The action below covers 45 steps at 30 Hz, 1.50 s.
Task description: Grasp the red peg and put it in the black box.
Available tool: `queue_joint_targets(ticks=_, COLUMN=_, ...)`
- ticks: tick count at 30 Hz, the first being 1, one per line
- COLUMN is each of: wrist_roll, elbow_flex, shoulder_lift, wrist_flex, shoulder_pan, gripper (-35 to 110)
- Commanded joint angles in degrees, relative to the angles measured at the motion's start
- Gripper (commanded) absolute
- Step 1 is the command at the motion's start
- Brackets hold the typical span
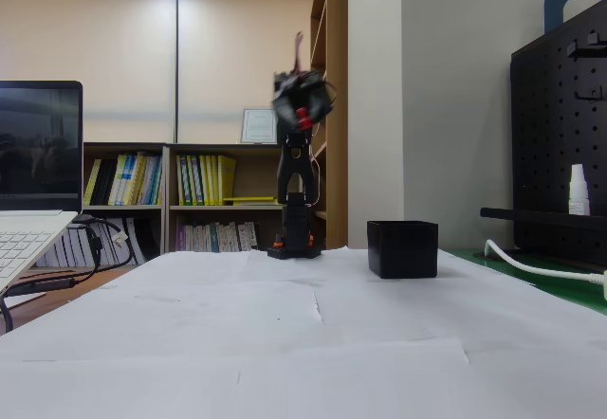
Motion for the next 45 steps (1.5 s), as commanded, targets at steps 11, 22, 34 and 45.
queue_joint_targets(ticks=11, wrist_roll=6.9, elbow_flex=6.2, shoulder_lift=-9.7, wrist_flex=28.7, shoulder_pan=-22.1, gripper=0)
queue_joint_targets(ticks=22, wrist_roll=10.1, elbow_flex=-13.5, shoulder_lift=-8.8, wrist_flex=26.4, shoulder_pan=-32.6, gripper=0)
queue_joint_targets(ticks=34, wrist_roll=15.3, elbow_flex=-17.4, shoulder_lift=-2.4, wrist_flex=30.0, shoulder_pan=-40.1, gripper=0)
queue_joint_targets(ticks=45, wrist_roll=17.6, elbow_flex=-20.9, shoulder_lift=2.4, wrist_flex=30.8, shoulder_pan=-38.8, gripper=0)
